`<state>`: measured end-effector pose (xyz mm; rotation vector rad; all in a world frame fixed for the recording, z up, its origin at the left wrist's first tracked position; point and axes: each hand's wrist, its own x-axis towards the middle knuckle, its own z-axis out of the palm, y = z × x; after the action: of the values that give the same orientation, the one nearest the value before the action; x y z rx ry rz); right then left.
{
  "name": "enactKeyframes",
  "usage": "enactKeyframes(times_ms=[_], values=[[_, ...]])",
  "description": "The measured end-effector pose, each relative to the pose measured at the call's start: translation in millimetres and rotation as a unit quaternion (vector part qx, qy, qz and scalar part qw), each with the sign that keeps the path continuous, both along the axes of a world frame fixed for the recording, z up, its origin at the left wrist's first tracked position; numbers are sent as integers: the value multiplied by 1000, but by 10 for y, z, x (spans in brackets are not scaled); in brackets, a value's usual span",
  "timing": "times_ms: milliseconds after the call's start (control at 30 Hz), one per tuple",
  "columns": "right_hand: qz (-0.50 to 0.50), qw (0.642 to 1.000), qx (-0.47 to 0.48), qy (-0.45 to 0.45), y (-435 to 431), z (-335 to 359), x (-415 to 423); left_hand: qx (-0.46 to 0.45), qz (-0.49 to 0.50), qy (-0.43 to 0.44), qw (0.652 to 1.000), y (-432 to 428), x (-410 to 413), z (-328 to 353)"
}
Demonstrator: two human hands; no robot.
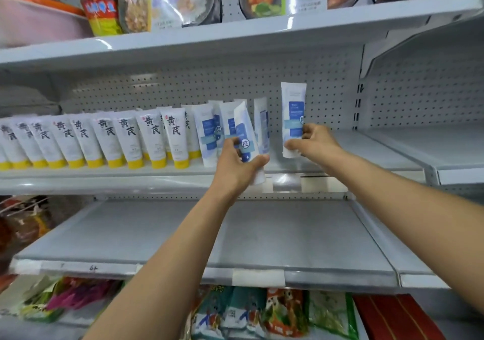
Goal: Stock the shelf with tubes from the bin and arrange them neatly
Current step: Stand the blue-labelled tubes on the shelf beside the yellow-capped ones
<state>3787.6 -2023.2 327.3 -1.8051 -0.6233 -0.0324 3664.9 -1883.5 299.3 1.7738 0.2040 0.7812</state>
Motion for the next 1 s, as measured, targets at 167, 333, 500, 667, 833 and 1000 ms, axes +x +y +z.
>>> enactKeyframes(times_ms=[167,333,500,667,833,1000], values=[[-4,997,-73,-1,222,-91,388,13,3,0,1000,150,216,-19],[2,996,-86,1,394,-148,630,20,5,12,1000,252,358,-39],[-2,994,-113,-2,483,-136,808,-2,-15,13,1000,293,436,-39],[5,993,-117,-13,559,-140,904,-17,-28,6,999,311,493,-53],[5,992,-128,-16,563,-142,921,-24,-28,10,999,291,503,-72],[-36,984,-169,-35,428,-111,810,-30,-25,17,999,250,430,-82]])
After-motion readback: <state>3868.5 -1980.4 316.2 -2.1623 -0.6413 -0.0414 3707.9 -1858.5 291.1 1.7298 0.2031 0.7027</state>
